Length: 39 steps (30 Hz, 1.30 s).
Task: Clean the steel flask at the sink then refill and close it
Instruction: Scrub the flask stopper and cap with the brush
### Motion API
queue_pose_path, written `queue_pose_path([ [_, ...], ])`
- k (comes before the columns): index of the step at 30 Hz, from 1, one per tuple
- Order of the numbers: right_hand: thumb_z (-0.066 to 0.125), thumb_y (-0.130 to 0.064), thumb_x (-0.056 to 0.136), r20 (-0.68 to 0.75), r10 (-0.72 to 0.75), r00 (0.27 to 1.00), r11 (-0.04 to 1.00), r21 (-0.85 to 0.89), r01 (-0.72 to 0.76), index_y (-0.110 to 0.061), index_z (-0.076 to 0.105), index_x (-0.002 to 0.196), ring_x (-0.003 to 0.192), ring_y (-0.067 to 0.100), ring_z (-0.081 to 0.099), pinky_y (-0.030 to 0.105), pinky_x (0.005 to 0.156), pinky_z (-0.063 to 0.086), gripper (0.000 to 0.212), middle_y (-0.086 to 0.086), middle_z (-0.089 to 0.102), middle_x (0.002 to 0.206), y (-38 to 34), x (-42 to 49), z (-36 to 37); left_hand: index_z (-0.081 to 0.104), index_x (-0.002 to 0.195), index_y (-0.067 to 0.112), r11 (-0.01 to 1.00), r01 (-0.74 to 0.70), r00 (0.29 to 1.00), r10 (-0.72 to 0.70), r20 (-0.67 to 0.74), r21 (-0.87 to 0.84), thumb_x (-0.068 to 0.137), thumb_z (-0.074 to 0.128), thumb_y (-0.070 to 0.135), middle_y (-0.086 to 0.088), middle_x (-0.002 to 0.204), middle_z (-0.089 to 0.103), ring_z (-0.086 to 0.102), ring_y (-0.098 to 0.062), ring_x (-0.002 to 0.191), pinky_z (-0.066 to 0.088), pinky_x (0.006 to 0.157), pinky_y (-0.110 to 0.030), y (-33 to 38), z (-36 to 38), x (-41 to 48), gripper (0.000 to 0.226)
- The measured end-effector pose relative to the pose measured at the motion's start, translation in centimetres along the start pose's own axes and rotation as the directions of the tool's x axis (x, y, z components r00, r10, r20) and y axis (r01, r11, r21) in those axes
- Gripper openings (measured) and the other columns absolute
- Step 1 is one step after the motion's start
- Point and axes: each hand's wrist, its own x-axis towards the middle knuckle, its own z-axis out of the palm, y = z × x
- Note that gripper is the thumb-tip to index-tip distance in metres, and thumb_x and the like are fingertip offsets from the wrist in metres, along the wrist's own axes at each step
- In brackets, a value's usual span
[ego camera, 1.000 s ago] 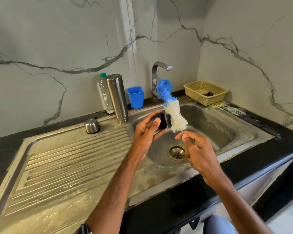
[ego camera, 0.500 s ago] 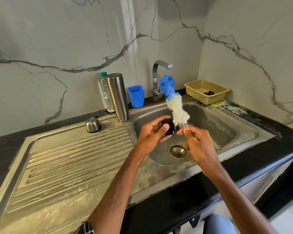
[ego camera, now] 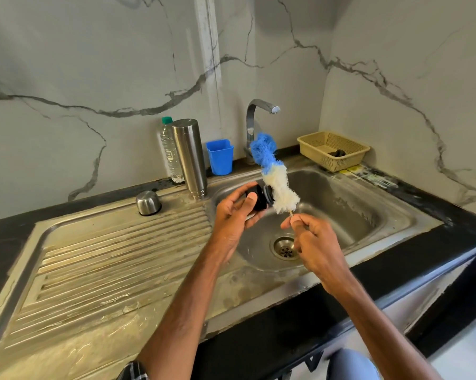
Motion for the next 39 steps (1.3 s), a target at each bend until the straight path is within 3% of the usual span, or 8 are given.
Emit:
queue_pose_path([
  [7, 0.045, -0.014, 0.103, 0.012, -0.037, 0.999, 0.999, -0.033, 0.037, -0.023, 0.071, 0.088, 0.045, -0.003, 0.044, 0.02, 0.053, 0.034, 0.031, -0.026, 0.051, 0.05, 0.5, 0.0, 0.5, 0.062, 0.134, 0.01, 0.999, -0.013, 1.0, 0.013, 0.0, 0.036, 0.1, 0.062, 0.012, -0.014, 0.124, 0.071, 0.07, -0.032, 0.113, 0.061, 0.09, -0.038, -0.1, -0.2, -0.2, 0.035],
  [12, 0.044, -0.014, 0.104, -0.05, 0.02, 0.999, 1.0, 0.001, -0.02, -0.023, 0.069, 0.087, 0.048, -0.001, 0.041, 0.019, 0.049, 0.031, 0.031, -0.019, 0.053, 0.05, 0.6, 0.9, -0.4, 0.061, 0.136, 0.009, 0.997, -0.002, 0.997, -0.004, 0.073, 0.076, 0.101, 0.061, 0.013, -0.013, 0.123, 0.072, 0.07, -0.032, 0.113, 0.059, 0.095, -0.043, -0.1, 0.5, -0.7, 0.035],
  [17, 0.046, -0.014, 0.102, -0.037, -0.059, 0.998, 0.994, -0.095, 0.055, -0.026, 0.067, 0.084, 0.069, 0.003, 0.056, 0.024, 0.065, 0.044, 0.03, -0.012, 0.068, 0.084, 0.8, -1.0, 0.3, 0.061, 0.134, 0.005, 0.999, 0.008, 1.0, -0.008, -0.008, -0.035, 0.099, 0.062, 0.01, -0.02, 0.126, 0.069, 0.07, -0.035, 0.112, 0.061, 0.088, -0.038, -0.1, 0.5, -0.4, 0.035],
  [21, 0.046, -0.014, 0.103, -0.055, 0.044, 0.998, 0.999, 0.03, -0.042, -0.024, 0.069, 0.09, 0.055, 0.0, 0.046, 0.019, 0.052, 0.034, 0.029, -0.017, 0.053, 0.062, 0.9, 0.8, -0.3, 0.058, 0.136, 0.003, 0.998, 0.042, 0.995, -0.037, 0.093, -0.045, 0.101, 0.058, 0.01, -0.019, 0.129, 0.068, 0.07, -0.033, 0.113, 0.06, 0.093, -0.041, -0.1, 1.4, -0.9, 0.035],
  [25, 0.046, -0.015, 0.104, -0.008, 0.0, 1.0, 1.0, 0.018, 0.0, -0.023, 0.07, 0.089, 0.059, -0.005, 0.042, 0.018, 0.055, 0.03, 0.03, -0.023, 0.052, 0.059, 1.7, -0.7, 0.5, 0.06, 0.133, 0.004, 0.997, -0.007, 1.0, 0.009, 0.027, -0.077, 0.099, 0.062, 0.012, -0.014, 0.124, 0.072, 0.069, -0.033, 0.116, 0.06, 0.092, -0.041, 0.1, 1.2, -0.5, 0.035],
  [31, 0.044, -0.023, 0.106, -0.137, 0.05, 0.989, 0.992, 0.122, -0.033, -0.026, 0.071, 0.09, 0.059, 0.002, 0.044, 0.022, 0.055, 0.032, 0.031, -0.018, 0.054, 0.063, 1.3, 1.1, 0.2, 0.062, 0.13, 0.008, 1.0, 0.014, 0.999, -0.013, 0.047, -0.013, 0.098, 0.063, 0.012, -0.018, 0.125, 0.07, 0.071, -0.034, 0.11, 0.061, 0.088, -0.039, -0.4, 1.6, -0.9, 0.032],
  [35, 0.044, -0.019, 0.105, -0.061, -0.027, 0.998, 0.996, 0.08, 0.032, -0.024, 0.069, 0.089, 0.051, 0.004, 0.04, 0.025, 0.051, 0.032, 0.03, -0.02, 0.052, 0.051, 1.1, -0.5, 0.8, 0.066, 0.12, 0.015, 1.0, 0.007, 0.999, -0.007, -0.037, -0.002, 0.098, 0.065, 0.011, -0.01, 0.114, 0.074, 0.073, -0.029, 0.107, 0.063, 0.084, -0.034, -0.2, 1.0, -0.4, 0.022],
  [39, 0.044, -0.018, 0.104, -0.087, 0.001, 0.996, 0.998, 0.057, 0.004, -0.026, 0.07, 0.088, 0.051, 0.005, 0.04, 0.024, 0.052, 0.032, 0.032, -0.021, 0.051, 0.049, 1.1, 0.3, 0.8, 0.063, 0.129, 0.006, 0.999, 0.04, 0.999, -0.04, 0.017, 0.018, 0.1, 0.062, 0.01, -0.018, 0.122, 0.07, 0.074, -0.03, 0.102, 0.062, 0.084, -0.034, -0.1, 1.0, -0.6, 0.029],
])
